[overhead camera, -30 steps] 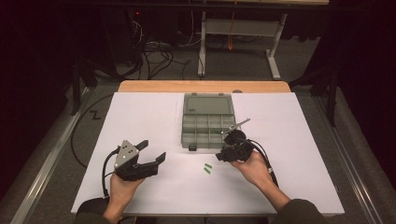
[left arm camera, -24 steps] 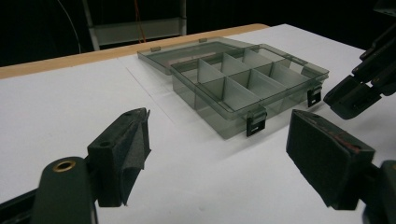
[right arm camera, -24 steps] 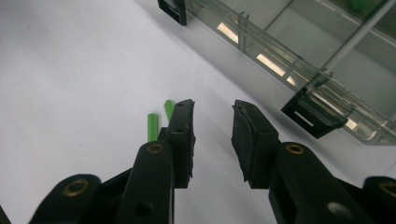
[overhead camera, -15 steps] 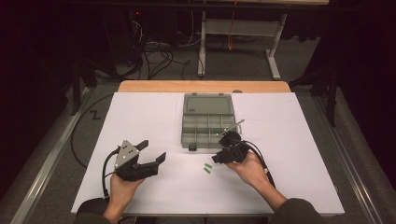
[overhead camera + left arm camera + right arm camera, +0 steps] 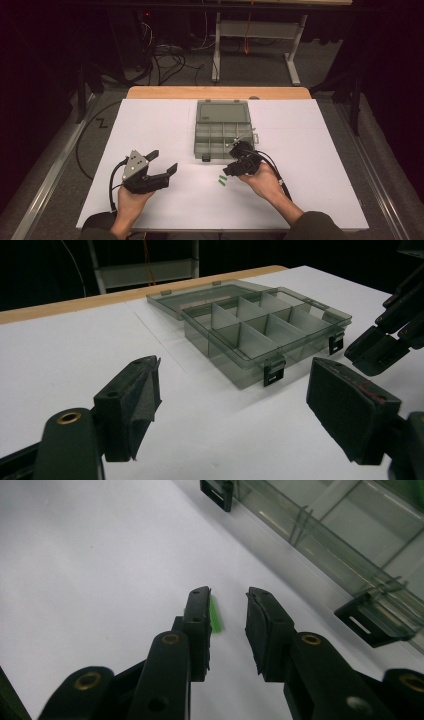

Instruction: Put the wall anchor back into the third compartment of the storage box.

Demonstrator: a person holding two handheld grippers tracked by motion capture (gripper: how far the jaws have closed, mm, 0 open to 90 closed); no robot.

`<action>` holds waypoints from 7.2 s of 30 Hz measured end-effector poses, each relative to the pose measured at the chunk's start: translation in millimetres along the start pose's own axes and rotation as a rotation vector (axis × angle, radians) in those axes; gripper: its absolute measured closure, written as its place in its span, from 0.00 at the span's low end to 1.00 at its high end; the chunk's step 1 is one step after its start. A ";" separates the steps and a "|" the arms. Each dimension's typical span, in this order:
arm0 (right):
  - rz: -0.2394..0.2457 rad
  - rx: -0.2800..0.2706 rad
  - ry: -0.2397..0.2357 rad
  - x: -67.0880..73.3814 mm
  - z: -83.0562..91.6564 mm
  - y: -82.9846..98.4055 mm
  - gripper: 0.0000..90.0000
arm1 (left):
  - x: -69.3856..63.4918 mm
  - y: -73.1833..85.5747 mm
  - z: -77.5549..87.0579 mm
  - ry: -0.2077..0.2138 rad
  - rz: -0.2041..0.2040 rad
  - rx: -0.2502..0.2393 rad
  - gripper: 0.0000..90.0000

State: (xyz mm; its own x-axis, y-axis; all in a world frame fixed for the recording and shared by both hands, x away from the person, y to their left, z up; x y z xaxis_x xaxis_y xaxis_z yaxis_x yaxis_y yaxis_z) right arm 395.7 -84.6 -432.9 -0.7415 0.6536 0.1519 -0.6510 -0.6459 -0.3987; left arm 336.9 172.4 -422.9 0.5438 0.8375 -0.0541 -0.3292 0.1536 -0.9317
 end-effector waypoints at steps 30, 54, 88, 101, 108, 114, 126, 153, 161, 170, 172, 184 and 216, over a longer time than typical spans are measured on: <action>0.042 0.121 0.029 10.8 -30.4 -4.2 0.91 | 0.6 -0.5 1.1 0.001 0.001 -0.006 0.24; 0.070 0.136 0.054 9.0 -29.2 -2.5 0.96 | 0.3 -0.4 0.8 0.000 -0.003 -0.003 0.24; 0.031 0.053 0.029 -10.0 5.2 -6.5 0.96 | 0.4 -0.8 1.8 -0.002 0.000 -0.010 0.24; 0.004 0.025 0.021 -18.4 14.4 -12.6 0.96 | 0.3 -0.9 2.1 0.000 -0.002 -0.012 0.24; -0.008 0.010 0.025 -23.2 20.4 -17.5 0.96 | 0.3 -1.0 2.3 -0.003 -0.002 -0.012 0.24; -0.022 0.003 0.038 -26.7 25.7 -22.6 0.96 | 0.6 -1.1 2.5 -0.003 -0.001 -0.014 0.24; -0.052 -0.003 0.050 -34.8 30.7 -30.1 0.96 | 0.8 -1.5 3.1 -0.005 0.000 -0.020 0.24; -0.084 -0.018 0.102 -55.5 33.9 -43.8 0.96 | 1.2 -1.6 3.5 -0.003 -0.001 -0.020 0.24; -0.099 -0.018 0.118 -62.3 33.5 -49.5 0.96 | 1.1 -1.6 3.4 -0.003 -0.001 -0.020 0.24; -0.113 -0.029 0.127 -68.5 35.7 -60.8 0.96 | 1.9 -2.0 4.4 -0.003 0.000 -0.025 0.24; -0.119 -0.025 0.128 -69.9 35.3 -61.8 0.96 | 2.0 -2.1 4.4 -0.005 0.002 -0.027 0.24; -0.132 -0.023 0.142 -78.0 26.1 -72.3 0.96 | -0.4 -2.1 3.9 0.008 0.004 -0.025 0.24; -0.148 -0.002 0.182 -91.8 -3.4 -84.3 0.92 | 0.0 -2.1 3.7 0.016 0.005 -0.024 0.24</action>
State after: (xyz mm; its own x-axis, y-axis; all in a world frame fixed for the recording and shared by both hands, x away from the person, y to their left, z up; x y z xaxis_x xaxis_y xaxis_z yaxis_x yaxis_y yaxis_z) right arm 519.2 -88.8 -416.3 -0.5962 0.8017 0.0438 -0.7503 -0.5369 -0.3856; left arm 334.7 174.0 -419.7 0.5547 0.8296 -0.0643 -0.3131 0.1365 -0.9399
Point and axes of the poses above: each handheld gripper's, and its own axes: z roughly backward along the jaws, y roughly out of its underside, x roughly to its left, the point moved 5 cm from there along -z, roughly forward along the jaws, and after that the axes turned 2 degrees about x, right-handed, at the moved point
